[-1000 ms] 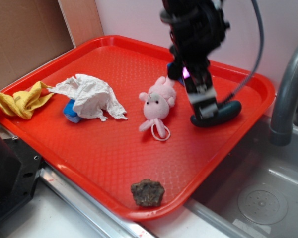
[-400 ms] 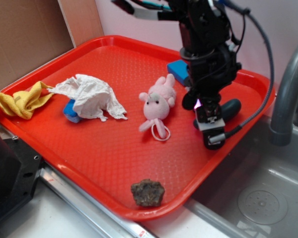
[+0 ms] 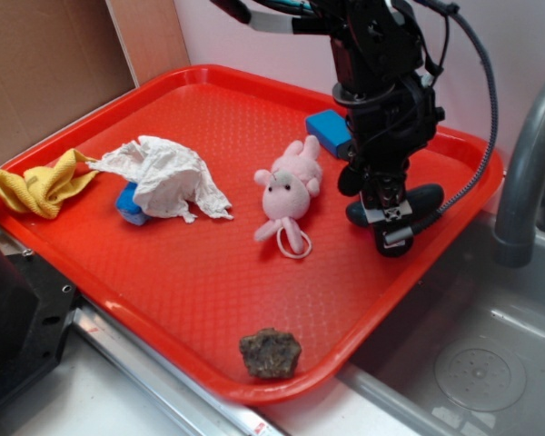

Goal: Grab the plastic pickle.

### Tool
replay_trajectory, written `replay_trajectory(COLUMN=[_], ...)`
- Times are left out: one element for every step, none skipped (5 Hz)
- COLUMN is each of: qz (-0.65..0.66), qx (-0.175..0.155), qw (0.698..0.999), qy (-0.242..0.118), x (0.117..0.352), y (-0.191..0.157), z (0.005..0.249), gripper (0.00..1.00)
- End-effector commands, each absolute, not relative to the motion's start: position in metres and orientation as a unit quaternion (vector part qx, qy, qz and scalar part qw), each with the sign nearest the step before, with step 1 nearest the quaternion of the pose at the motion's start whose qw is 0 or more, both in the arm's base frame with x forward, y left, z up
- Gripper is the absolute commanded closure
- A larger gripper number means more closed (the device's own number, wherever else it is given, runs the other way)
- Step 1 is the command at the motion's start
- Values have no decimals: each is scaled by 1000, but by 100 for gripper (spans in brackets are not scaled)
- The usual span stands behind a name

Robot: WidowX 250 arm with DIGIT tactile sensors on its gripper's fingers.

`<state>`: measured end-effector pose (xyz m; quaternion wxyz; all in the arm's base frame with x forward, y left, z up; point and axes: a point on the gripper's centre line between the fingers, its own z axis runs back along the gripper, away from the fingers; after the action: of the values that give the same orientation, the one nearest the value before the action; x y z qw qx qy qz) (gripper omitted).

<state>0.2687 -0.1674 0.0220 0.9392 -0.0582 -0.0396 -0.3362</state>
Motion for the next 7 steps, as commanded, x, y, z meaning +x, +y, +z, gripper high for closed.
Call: replay_trajectory(qz=[-276,-200,-135,-82,-54,-34,-16], qx=[-28,-38,-46,-36,-3,19,24], qw=[960,977,987,993,996,997,998], qy=[-41,-61,-81,-74,-75,-73,-60], x=[200,201,187,186,187,189,182], y=[-135,-99,-68,-44,-26,-7,1], z=[98,146,194,209,219,214,206], gripper=[100,100,100,100,100,100,100])
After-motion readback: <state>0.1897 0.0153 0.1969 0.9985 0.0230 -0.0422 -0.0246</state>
